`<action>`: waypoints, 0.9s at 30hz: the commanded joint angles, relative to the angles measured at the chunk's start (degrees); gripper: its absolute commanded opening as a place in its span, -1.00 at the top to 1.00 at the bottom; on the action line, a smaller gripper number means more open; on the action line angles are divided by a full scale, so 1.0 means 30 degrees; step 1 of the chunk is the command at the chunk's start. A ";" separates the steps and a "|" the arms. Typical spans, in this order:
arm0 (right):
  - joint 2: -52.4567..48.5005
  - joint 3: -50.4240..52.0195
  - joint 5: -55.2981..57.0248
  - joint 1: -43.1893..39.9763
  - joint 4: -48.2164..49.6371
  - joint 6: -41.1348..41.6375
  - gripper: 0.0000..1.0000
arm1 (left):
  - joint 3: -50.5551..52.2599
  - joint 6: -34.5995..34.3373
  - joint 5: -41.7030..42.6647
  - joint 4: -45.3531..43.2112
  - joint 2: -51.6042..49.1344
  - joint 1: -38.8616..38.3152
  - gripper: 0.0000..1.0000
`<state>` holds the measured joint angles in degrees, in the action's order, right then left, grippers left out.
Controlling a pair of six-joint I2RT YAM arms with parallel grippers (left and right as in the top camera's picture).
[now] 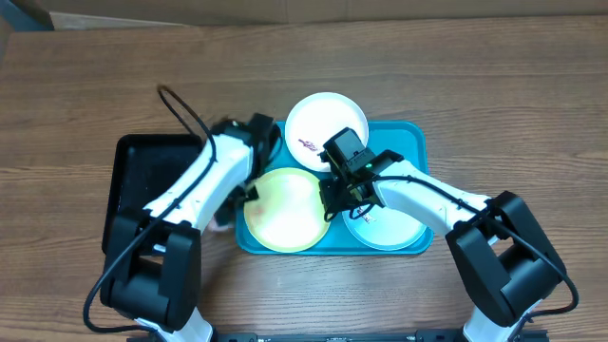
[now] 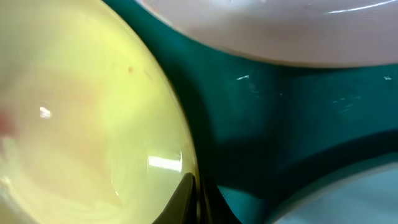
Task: Clean dirty plates on tray and stack at the side
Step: 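Move the left gripper with the sponge back over the black tray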
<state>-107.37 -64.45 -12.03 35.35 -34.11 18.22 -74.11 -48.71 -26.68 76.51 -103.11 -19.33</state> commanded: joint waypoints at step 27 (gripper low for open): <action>0.0007 -1.5424 1.2990 0.1129 -1.5365 -0.0219 0.93 | -0.4189 0.8998 1.1970 -0.0350 0.2594 1.0856 0.92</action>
<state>-107.48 -107.11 16.53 36.38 -79.35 17.72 -86.41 -31.38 -4.10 75.26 -96.12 10.63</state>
